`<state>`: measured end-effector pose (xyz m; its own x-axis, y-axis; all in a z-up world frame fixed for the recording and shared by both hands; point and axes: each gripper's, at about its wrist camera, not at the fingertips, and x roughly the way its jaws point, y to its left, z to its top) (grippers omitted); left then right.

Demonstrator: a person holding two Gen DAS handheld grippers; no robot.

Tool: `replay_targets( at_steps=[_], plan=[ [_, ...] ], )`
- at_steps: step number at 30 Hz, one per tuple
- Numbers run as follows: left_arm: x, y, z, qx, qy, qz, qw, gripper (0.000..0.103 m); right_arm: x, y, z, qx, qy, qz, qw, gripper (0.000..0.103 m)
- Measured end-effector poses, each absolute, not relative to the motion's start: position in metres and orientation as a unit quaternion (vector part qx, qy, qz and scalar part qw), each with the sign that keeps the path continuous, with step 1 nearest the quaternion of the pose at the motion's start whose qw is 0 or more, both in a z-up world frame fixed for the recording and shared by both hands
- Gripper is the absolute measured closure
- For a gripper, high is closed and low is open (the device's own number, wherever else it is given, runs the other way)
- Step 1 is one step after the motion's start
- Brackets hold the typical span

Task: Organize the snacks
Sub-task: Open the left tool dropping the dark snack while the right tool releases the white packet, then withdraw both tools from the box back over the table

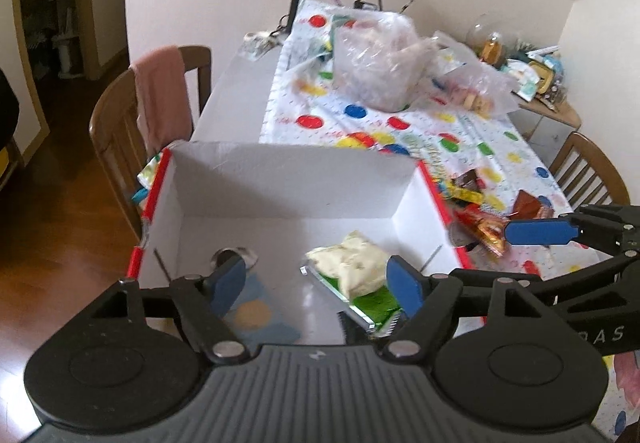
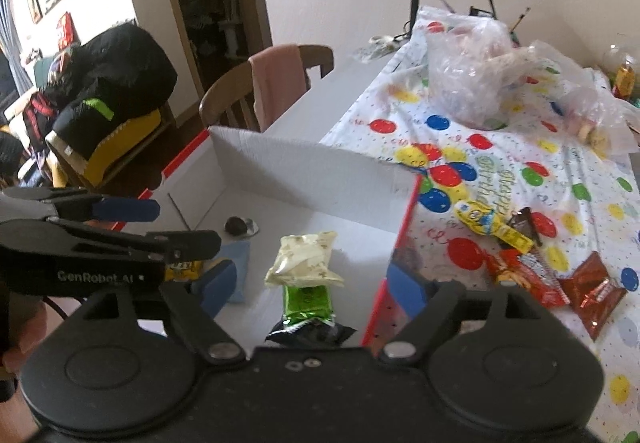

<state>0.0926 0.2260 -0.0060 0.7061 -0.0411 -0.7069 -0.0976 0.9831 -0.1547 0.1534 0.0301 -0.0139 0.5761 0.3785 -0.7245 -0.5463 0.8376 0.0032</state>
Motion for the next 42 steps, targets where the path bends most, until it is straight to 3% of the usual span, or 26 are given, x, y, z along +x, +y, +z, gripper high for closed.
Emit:
replay_targets(
  at_steps=[3,7,16,42],
  plan=[
    [0.091,0.211,-0.002,-0.087,0.375,0.006,0.923,0.026,0.15,0.014,-0.008,-0.102,0.37,0.262,0.885,0.01],
    [0.09,0.187,0.002,-0.086,0.363,-0.001,0.928,0.02,0.147,-0.011,-0.003,-0.091,0.361,0.259,0.891,0.009],
    [0.102,0.126,0.0,-0.087,0.355,-0.021,0.931,0.02,0.155,-0.083,-0.002,-0.061,0.36,0.253,0.896,0.0],
    [0.153,-0.029,-0.079,-0.083,0.435,0.018,0.896,0.02,0.229,-0.258,-0.054,-0.096,0.398,0.197,0.891,0.0]
  ],
)
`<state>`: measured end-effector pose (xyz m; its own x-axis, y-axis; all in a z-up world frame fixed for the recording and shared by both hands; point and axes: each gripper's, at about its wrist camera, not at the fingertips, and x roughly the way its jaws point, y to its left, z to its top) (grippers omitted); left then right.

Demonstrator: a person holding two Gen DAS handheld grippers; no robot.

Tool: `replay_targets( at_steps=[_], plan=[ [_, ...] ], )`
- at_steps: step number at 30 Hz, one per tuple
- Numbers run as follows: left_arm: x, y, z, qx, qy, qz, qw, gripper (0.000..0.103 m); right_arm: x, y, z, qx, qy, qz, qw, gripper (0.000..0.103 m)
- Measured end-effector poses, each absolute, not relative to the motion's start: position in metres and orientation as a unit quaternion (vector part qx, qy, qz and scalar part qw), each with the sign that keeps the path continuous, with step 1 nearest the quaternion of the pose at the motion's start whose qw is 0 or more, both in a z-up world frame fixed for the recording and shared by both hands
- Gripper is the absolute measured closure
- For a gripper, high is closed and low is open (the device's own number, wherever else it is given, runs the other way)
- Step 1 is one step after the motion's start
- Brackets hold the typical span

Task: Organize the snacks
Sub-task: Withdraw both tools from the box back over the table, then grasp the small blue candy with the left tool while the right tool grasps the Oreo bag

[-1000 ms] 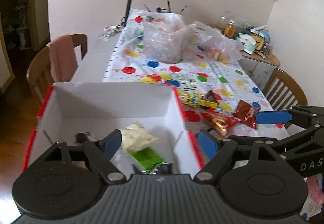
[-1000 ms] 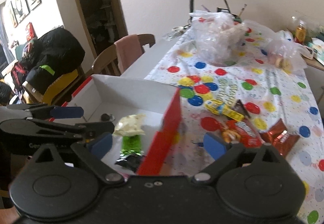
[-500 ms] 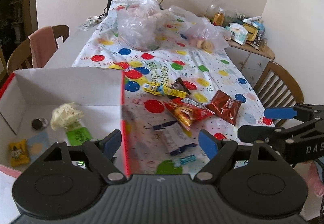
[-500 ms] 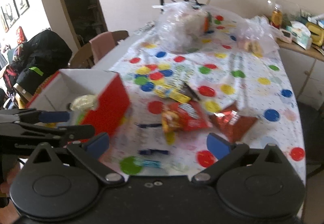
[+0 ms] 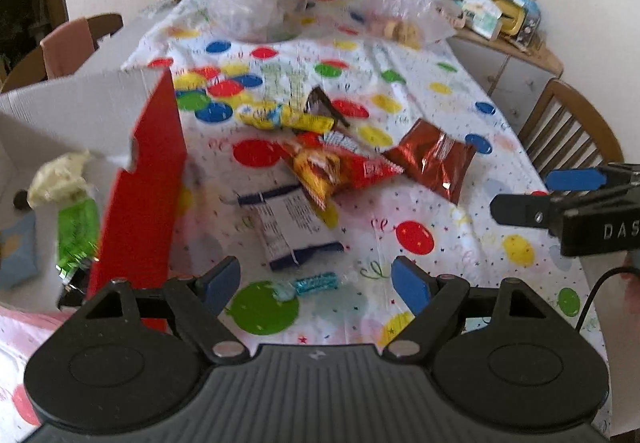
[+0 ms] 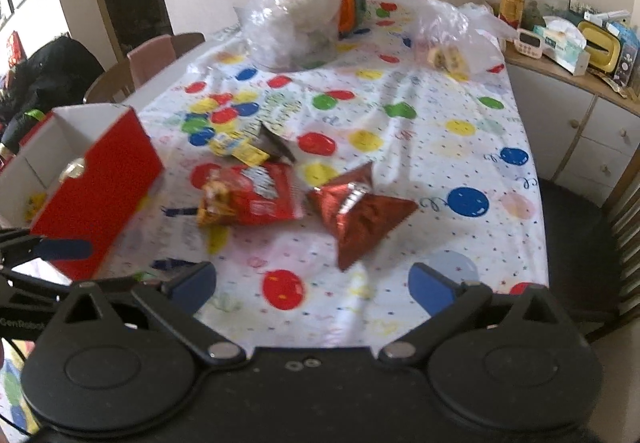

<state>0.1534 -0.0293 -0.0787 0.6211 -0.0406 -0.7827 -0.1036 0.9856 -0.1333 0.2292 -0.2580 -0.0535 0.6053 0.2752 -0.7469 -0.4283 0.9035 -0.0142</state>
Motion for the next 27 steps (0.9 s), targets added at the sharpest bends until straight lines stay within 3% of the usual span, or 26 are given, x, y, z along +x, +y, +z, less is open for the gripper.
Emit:
replay_targets(
  at_steps=[19,24,27],
  plan=[
    [0.177,-0.039,-0.116,-0.133,0.482,0.08,0.862,0.021,0.337,-0.244,-0.092,-0.181,0.421,0.241,0.855,0.001],
    [0.182,-0.038,-0.125,-0.136,0.491,0.076,0.857,0.023,0.351,-0.231,-0.11,-0.211,0.434,0.245,0.841,0.005],
    [0.186,-0.036,-0.13,-0.133,0.499,0.071,0.854,0.028,0.354,-0.231,-0.119,-0.214,0.445,0.249,0.833,0.015]
  ],
)
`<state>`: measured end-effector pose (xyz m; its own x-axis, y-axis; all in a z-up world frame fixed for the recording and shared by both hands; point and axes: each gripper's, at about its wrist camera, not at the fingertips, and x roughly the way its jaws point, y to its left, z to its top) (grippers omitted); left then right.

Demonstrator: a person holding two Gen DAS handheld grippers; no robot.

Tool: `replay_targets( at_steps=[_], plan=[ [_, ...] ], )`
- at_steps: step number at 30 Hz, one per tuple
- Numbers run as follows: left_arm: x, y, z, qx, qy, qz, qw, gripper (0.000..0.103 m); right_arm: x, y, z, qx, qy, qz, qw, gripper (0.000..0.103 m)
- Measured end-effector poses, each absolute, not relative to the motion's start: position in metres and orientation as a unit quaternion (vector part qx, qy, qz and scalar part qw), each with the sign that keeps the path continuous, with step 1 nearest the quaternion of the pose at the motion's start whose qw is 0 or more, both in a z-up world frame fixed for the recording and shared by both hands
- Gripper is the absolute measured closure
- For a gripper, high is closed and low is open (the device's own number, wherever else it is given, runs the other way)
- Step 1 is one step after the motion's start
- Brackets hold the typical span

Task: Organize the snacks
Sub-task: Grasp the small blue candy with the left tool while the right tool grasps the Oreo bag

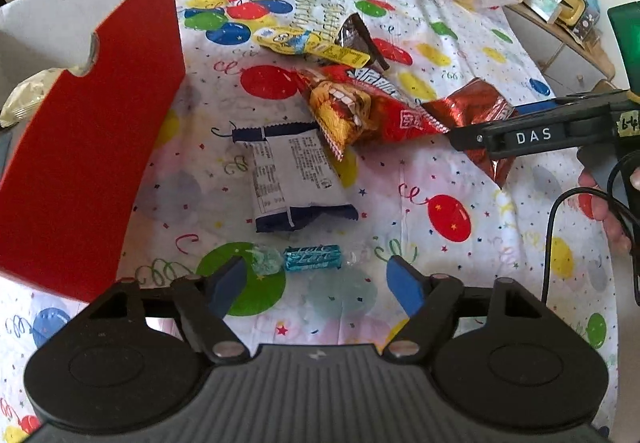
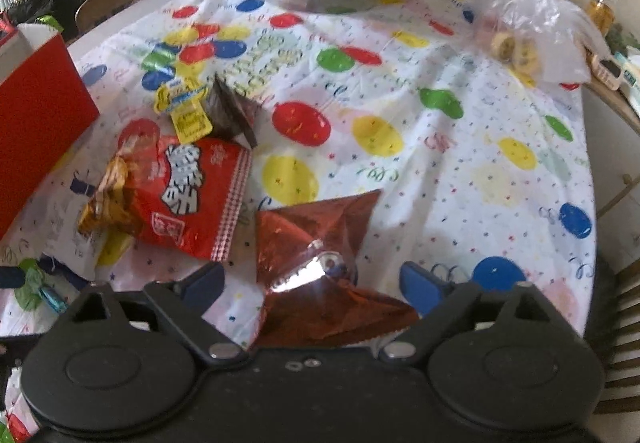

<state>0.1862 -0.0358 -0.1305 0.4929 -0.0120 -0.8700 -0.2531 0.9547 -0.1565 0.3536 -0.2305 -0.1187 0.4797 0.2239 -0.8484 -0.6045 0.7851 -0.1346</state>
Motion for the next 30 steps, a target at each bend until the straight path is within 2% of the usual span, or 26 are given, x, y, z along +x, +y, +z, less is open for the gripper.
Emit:
replay_targets(
  at_steps=[2,8,10,11,21,26,30],
  plan=[
    [0.189,-0.035,-0.134,-0.13,0.502,0.069,0.852,0.03,0.354,-0.232,-0.122,-0.209,0.451,0.249,0.832,0.024],
    [0.194,-0.041,-0.137,-0.104,0.502,0.059,0.857,0.033,0.352,-0.236,-0.128,-0.19,0.456,0.253,0.832,0.038],
    [0.196,-0.042,-0.136,-0.091,0.501,0.047,0.859,0.041,0.351,-0.236,-0.129,-0.19,0.452,0.252,0.834,0.04],
    [0.196,-0.044,-0.135,-0.077,0.499,0.042,0.862,0.043,0.35,-0.237,-0.129,-0.188,0.45,0.253,0.835,0.041],
    [0.19,-0.054,-0.121,0.021,0.477,-0.047,0.877,0.045,0.344,-0.24,-0.127,-0.171,0.447,0.269,0.836,0.046],
    [0.196,-0.064,-0.121,0.084,0.484,-0.112,0.864,0.056,0.339,-0.241,-0.126,-0.16,0.451,0.277,0.833,0.052],
    [0.206,-0.07,-0.125,0.119,0.491,-0.142,0.851,0.065,0.332,-0.243,-0.126,-0.155,0.451,0.283,0.832,0.054]
  ],
)
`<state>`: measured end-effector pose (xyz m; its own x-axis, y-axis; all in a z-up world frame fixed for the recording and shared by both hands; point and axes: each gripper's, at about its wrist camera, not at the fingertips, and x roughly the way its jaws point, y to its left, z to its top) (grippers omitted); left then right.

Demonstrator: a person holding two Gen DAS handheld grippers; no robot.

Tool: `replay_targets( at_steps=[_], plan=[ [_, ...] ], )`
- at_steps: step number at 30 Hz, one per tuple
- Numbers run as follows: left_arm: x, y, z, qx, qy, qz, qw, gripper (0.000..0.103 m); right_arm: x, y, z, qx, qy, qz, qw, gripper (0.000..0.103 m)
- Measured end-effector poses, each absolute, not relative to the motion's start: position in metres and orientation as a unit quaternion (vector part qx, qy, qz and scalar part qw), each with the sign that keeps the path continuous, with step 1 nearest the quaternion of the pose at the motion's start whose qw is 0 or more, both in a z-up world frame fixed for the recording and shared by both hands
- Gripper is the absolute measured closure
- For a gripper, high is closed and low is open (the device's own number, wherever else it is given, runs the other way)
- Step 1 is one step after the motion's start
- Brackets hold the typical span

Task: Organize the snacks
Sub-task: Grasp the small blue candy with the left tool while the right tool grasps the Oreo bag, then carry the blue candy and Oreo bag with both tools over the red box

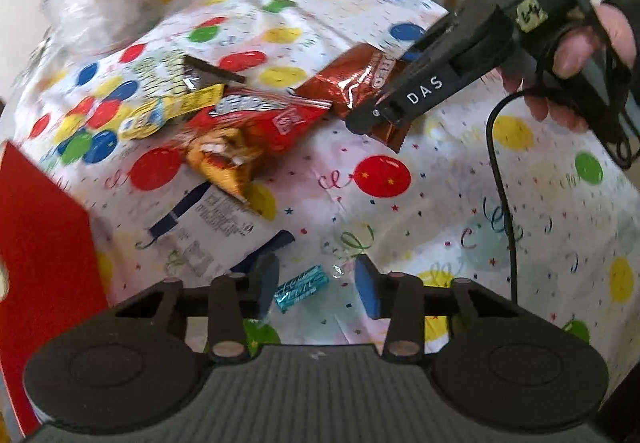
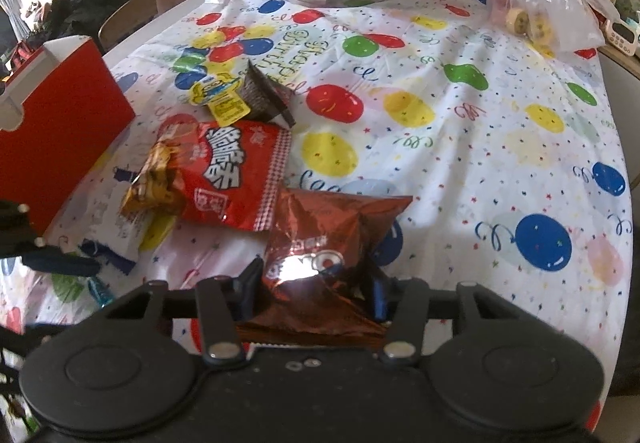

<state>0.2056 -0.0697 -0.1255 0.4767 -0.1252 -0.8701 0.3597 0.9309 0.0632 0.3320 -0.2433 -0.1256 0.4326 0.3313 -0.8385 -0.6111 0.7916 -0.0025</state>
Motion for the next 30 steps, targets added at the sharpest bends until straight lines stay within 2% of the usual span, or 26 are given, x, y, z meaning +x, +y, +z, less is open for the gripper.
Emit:
replay_targets(
  at_steps=[11,18,30],
  plan=[
    [0.202,-0.064,-0.135,0.094,0.517,-0.145,0.838,0.073,0.313,-0.25,-0.122,-0.13,0.451,0.279,0.838,0.054],
    [0.202,-0.066,-0.136,0.065,0.506,-0.096,0.855,0.09,0.296,-0.255,-0.118,-0.114,0.444,0.255,0.851,0.054],
    [0.179,-0.055,-0.129,0.005,0.493,-0.07,0.867,0.091,0.251,-0.261,-0.097,-0.099,0.44,0.226,0.863,0.055]
  ],
)
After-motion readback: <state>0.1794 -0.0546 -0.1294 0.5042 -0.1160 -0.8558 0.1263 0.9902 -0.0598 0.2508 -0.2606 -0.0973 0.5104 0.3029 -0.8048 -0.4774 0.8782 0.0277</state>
